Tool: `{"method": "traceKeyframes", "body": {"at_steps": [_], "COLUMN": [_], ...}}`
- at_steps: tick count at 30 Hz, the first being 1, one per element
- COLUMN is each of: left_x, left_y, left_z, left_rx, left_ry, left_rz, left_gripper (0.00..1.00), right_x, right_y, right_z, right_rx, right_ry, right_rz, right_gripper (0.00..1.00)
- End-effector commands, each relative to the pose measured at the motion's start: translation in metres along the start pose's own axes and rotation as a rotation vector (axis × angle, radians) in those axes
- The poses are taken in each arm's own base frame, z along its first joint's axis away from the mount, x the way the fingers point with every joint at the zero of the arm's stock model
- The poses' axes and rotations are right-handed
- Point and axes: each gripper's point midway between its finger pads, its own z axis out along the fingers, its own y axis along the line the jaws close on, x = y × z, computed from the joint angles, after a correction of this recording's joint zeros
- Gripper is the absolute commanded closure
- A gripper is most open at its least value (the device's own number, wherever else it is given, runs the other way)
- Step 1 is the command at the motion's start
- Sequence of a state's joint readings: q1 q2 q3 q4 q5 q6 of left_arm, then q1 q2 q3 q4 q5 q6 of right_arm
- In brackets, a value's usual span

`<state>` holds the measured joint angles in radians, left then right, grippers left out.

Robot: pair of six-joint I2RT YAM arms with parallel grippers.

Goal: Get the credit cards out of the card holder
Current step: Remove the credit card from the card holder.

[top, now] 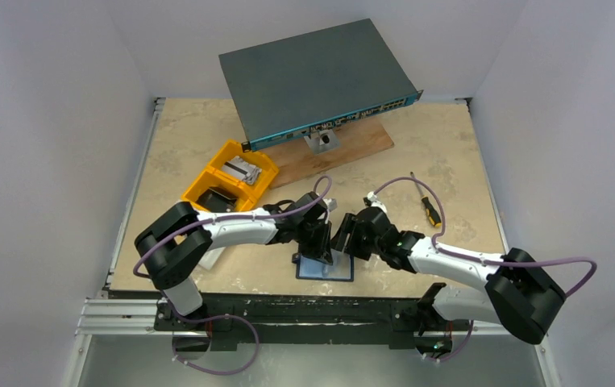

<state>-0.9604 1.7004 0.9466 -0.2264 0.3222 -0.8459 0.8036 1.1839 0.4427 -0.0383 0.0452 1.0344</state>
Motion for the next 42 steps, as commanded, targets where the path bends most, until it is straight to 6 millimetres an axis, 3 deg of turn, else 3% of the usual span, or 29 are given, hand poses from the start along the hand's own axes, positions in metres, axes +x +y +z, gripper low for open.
{"method": "traceKeyframes", "body": {"at_steps": [1,7,16,21,27,34,36,38,42], "left_x": [-0.01,-0.008,0.004,0.01,0.011,0.001,-0.002,-0.005,-0.012], "left_y": [-0.018,-0.009,0.015,0.018,0.011,-0.009,-0.014,-0.02,-0.026], "left_z": [-0.016,-0.038,-0.093,-0.117,-0.117,-0.106,-0.101,-0.095,-0.072], "left_rx": [0.075,0.023,-0.086,-0.093,-0.061,-0.026,-0.049,-0.068,-0.141], "left_ry": [-0.061,-0.106,-0.209,-0.248,-0.238,-0.219,-0.214,-0.204,-0.173], "left_rz": [0.025,0.048,0.051,0.055,0.052,0.088,0.114,0.134,0.184], "left_gripper": [0.85,0.71,0.7,0.7,0.71,0.72,0.72,0.71,0.68], "right_x": [-0.011,-0.004,0.018,0.031,0.037,0.006,-0.01,-0.025,-0.044], "right_y": [0.035,0.046,0.082,0.089,0.086,0.098,0.089,0.067,0.001], "right_z": [0.0,-0.001,0.0,0.016,0.032,0.0,-0.012,-0.02,-0.031], "right_rx": [-0.119,-0.166,-0.213,-0.188,-0.15,-0.178,-0.133,-0.071,0.044], "right_ry": [-0.02,0.028,0.091,0.133,0.163,0.071,0.013,-0.028,-0.089], "right_rz": [0.011,0.014,-0.029,-0.053,-0.059,-0.038,-0.02,0.013,0.103], "right_gripper": [0.42,0.43,0.42,0.42,0.42,0.4,0.38,0.36,0.3]}}
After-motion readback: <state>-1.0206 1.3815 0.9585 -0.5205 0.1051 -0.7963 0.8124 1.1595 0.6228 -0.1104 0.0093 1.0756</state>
